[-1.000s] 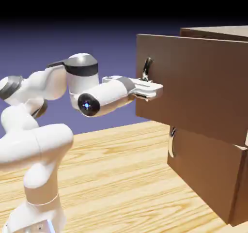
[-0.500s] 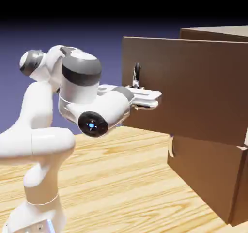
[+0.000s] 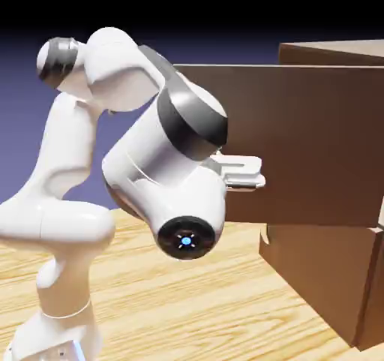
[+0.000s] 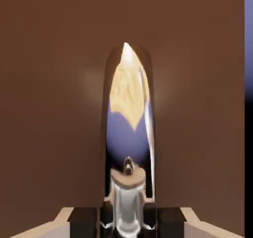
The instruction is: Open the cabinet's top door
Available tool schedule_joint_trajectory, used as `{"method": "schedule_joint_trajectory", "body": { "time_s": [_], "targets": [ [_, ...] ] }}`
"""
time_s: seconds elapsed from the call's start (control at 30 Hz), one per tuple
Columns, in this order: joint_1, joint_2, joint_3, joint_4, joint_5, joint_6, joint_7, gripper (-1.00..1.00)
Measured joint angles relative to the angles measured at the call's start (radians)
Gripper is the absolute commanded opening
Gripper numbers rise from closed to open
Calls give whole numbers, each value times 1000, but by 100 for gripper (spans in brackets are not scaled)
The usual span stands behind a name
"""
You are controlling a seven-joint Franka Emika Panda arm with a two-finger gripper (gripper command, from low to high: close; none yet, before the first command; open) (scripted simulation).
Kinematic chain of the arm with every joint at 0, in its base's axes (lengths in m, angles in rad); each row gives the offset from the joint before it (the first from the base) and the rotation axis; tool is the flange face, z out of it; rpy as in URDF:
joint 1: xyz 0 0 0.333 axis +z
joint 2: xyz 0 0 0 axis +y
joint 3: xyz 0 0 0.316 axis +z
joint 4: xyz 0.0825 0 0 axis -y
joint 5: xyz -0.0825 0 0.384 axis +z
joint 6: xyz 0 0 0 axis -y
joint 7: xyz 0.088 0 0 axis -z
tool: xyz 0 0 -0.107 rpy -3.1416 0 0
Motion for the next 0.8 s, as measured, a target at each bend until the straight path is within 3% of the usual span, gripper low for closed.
{"method": "schedule_joint_trajectory", "body": {
  "time_s": [0.4, 0.77, 0.8],
  "targets": [
    [-45, -435, 146, 308, -267, 100, 0, -100],
    [78, -834, 176, 596, -450, 145, 159, -100],
    [95, -869, 175, 627, -464, 142, 176, 100]
  ]
}}
